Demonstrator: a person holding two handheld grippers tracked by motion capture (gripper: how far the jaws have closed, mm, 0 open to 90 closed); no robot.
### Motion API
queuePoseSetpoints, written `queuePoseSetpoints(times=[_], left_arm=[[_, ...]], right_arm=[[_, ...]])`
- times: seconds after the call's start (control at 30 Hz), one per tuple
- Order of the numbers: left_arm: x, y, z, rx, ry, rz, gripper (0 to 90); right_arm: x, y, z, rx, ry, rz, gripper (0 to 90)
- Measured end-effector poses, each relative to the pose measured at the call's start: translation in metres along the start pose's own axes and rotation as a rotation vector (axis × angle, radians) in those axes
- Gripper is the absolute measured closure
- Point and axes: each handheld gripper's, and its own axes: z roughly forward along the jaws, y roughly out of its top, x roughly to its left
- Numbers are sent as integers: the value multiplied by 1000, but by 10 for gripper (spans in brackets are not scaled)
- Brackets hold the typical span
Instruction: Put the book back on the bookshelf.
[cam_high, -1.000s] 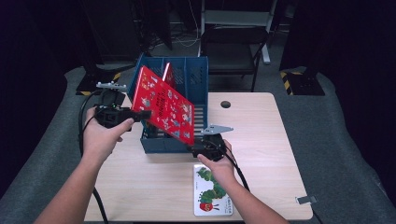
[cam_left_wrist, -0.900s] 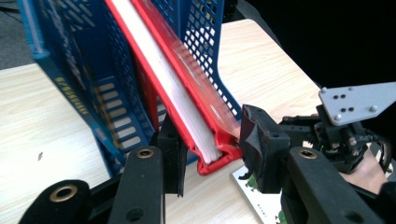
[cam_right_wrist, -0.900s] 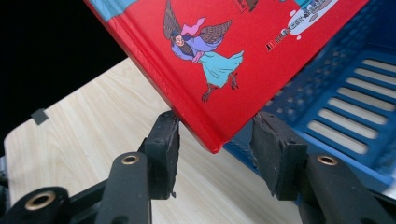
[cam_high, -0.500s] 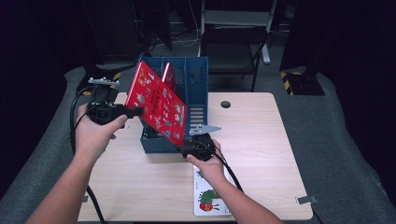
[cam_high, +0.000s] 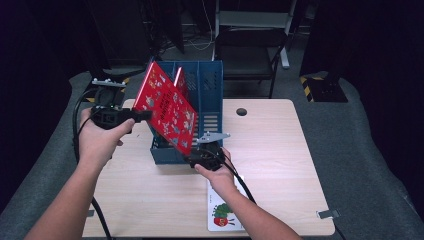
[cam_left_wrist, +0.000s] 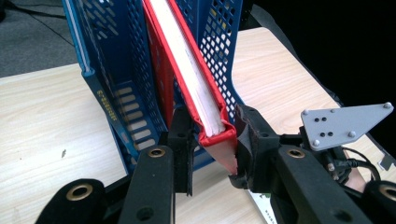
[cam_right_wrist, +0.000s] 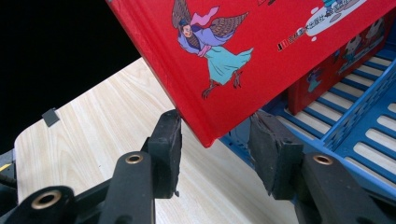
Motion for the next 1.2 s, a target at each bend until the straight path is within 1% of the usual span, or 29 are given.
queuePoseSetpoints(times=[0.03, 0.07, 0.17, 0.27, 0.3, 0.33, 0.37, 0.4, 0.43, 0.47, 0.5, 0.53, 0.57, 0.6, 0.63, 0.67, 0.7, 0.73, 0.8, 0.83, 0.87, 0.93, 0.97, 1.0, 1.03, 1.07, 1.1, 1.13, 1.2], left_arm=[[-1, 1, 1, 3, 4, -7, 691], [-1, 2, 1, 3, 6, -2, 691], [-3, 6, 4, 2, 12, -9, 693], [-4, 10, 6, 11, 17, -15, 696], [-4, 12, 7, 15, 19, -10, 697], [-4, 14, 8, 20, 23, -12, 698], [-5, 15, 9, 20, 23, -13, 698], [-5, 16, 11, 24, 27, -14, 699], [-5, 17, 13, 18, 32, -25, 700], [-5, 18, 14, 25, 28, -21, 700], [-5, 19, 15, 25, 36, -22, 701], [-5, 20, 17, 27, 38, -24, 701], [-4, 21, 19, 33, 39, -22, 702], [-5, 22, 20, 31, 41, -36, 703], [-5, 23, 21, 43, 34, -41, 704], [-4, 23, 22, 47, 37, -33, 705], [-5, 24, 24, 40, 42, -45, 706], [-4, 25, 24, 51, 39, -41, 707], [-4, 26, 27, 44, 44, -62, 710], [-3, 27, 27, 50, 41, -61, 713], [-2, 27, 26, 60, 45, -55, 714], [-4, 28, 28, 48, 58, -80, 717], [-3, 29, 28, 57, 55, -66, 718], [-3, 29, 28, 56, 58, -69, 718], [-4, 30, 29, 52, 59, -75, 719], [-4, 31, 29, 56, 61, -71, 720], [-4, 31, 31, 55, 65, -72, 721], [-5, 31, 31, 56, 67, -73, 721], [-5, 34, 34, 71, 69, -76, 725]], right_arm=[[0, 0, 0, -1, -1, 2, 543], [-1, 1, 0, 0, -3, 7, 543], [-3, 2, 1, 0, 0, 9, 544], [-4, 3, 2, 2, -1, 15, 545], [-4, 3, 2, 3, 0, 20, 547], [-5, 3, 3, 2, 0, 19, 547], [-5, 3, 3, 7, 0, 29, 548], [-6, 4, 4, 4, 2, 17, 548], [-8, 4, 4, 4, 1, 20, 548], [-8, 5, 4, 9, -3, 31, 547], [-10, 5, 4, 9, -5, 26, 547], [-10, 5, 4, 14, -9, 41, 547], [-12, 6, 5, 13, -13, 34, 547], [-15, 6, 6, 14, -15, 38, 547], [-16, 7, 7, 13, -19, 35, 546], [-18, 7, 7, 15, -19, 36, 547], [-18, 7, 8, 15, -21, 44, 546], [-21, 8, 9, 17, -24, 39, 546], [-23, 10, 11, 20, -27, 52, 545], [-24, 11, 12, 20, -28, 59, 545], [-26, 11, 12, 20, -25, 55, 544], [-26, 13, 13, 24, -32, 60, 544], [-27, 14, 14, 21, -32, 56, 544], [-28, 14, 15, 20, -32, 54, 544], [-27, 15, 15, 24, -36, 68, 544], [-29, 15, 17, 25, -38, 52, 544], [-28, 16, 17, 30, -43, 66, 543], [-30, 17, 18, 34, -47, 45, 543], [-31, 18, 20, 39, -52, 54, 538]])
